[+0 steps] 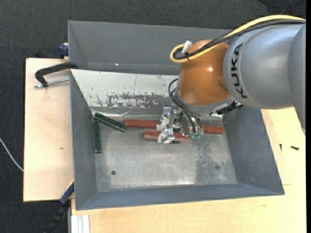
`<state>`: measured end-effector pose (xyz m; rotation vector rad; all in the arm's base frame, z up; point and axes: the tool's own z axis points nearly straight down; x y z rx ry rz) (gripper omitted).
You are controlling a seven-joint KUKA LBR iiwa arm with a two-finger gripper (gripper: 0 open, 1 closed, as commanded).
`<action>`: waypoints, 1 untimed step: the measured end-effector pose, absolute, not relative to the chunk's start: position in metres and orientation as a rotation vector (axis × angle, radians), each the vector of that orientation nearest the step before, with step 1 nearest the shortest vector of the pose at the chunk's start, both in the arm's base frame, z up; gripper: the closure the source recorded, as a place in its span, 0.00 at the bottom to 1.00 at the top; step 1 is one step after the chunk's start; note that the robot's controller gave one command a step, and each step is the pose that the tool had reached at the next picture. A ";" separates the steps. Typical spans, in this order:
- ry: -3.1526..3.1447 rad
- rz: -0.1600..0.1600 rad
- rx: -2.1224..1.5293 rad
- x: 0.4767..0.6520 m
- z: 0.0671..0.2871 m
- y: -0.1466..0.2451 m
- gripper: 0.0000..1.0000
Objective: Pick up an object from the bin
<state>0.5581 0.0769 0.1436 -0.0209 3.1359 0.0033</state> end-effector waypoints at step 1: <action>3.134 0.003 -0.021 0.559 0.150 0.077 1.00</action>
Offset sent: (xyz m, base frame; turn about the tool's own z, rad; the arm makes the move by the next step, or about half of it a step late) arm 0.0000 0.0000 0.0232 0.0000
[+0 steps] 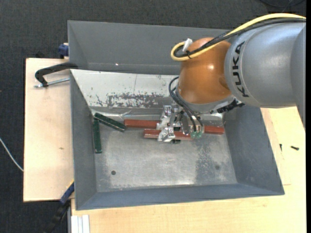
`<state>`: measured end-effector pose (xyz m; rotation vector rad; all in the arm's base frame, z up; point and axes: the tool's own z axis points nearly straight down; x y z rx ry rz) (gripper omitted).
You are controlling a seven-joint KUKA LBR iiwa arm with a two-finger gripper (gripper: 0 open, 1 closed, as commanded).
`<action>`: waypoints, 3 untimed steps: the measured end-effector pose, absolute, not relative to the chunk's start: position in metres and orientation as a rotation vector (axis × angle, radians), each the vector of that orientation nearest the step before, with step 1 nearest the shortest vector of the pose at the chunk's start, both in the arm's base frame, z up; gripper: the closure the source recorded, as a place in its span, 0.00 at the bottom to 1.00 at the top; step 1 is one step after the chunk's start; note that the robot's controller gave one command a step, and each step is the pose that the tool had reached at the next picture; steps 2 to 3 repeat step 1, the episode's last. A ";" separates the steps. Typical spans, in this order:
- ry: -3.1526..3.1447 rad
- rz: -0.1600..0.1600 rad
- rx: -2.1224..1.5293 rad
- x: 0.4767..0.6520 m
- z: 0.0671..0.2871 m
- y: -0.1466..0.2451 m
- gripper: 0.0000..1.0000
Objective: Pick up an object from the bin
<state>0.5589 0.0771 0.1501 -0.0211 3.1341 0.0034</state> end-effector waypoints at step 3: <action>3.135 0.003 -0.021 0.559 0.154 0.077 1.00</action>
Offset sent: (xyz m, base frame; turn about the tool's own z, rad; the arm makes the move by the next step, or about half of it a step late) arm 0.0001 0.0002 0.0037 0.0000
